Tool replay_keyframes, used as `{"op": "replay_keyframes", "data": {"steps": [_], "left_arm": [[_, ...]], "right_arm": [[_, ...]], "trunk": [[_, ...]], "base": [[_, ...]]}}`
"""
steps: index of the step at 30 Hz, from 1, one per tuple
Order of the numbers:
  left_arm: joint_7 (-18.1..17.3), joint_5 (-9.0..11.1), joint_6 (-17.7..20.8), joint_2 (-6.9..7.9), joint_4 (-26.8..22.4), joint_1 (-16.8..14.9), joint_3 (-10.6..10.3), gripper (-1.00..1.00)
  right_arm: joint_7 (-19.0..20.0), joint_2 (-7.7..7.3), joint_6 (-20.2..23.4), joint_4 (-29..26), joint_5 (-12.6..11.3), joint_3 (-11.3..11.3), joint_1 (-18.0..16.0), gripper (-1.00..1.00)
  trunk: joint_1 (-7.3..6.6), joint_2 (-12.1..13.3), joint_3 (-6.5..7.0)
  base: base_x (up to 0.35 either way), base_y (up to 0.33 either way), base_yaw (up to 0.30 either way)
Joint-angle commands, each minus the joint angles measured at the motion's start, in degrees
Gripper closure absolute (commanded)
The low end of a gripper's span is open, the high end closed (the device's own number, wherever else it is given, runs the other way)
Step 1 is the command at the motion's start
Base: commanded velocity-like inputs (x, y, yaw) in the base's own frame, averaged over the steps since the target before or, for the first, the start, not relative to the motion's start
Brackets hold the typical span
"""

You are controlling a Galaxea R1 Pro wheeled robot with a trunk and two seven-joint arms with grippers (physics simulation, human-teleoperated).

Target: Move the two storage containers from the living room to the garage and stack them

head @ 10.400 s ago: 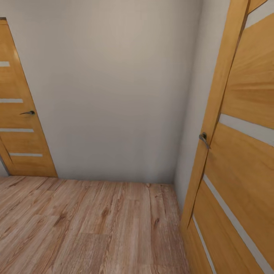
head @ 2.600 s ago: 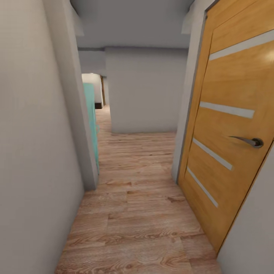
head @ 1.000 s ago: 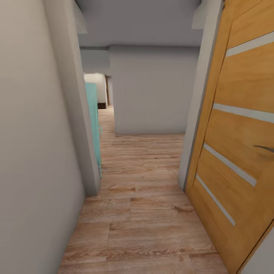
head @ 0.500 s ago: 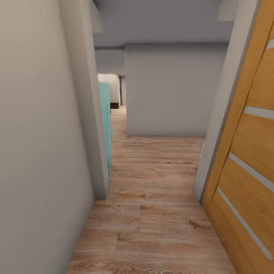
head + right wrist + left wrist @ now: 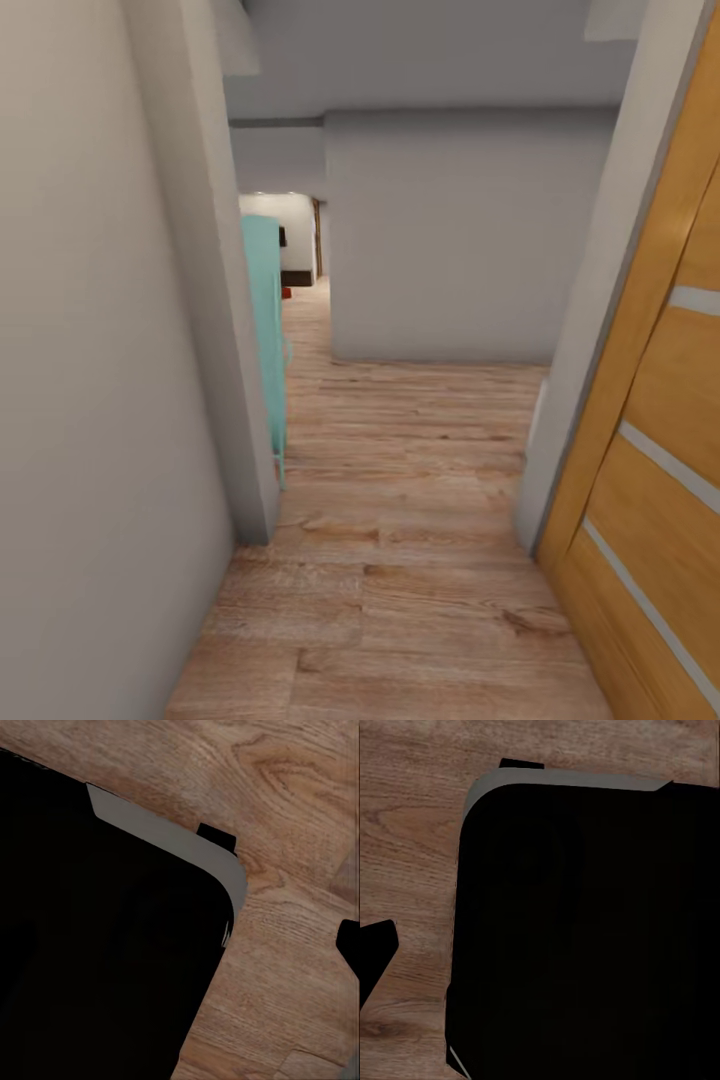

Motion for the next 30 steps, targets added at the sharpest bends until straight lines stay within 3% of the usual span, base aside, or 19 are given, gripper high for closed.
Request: {"op": "replay_keyframes", "data": {"steps": [1, 30], "left_arm": [[-0.04, 0.39, -0.13, -0.01, 0.01, -0.02, 0.28, -1.0], [-0.04, 0.48, 0.21, 0.04, 0.01, -0.02, 0.34, -1.0]], "right_arm": [[0.34, 0.0, -0.34, 0.18, -0.61, 0.41, -0.07, -1.0], [0.37, 0.07, -0.32, 0.18, -0.44, 0.41, -0.07, -1.0]], "trunk": [[0.03, -0.03, -0.05], [0.03, -0.03, -0.05]], "base": [[0.316, -0.125, 0.0], [0.316, -0.129, 0.0]]}}
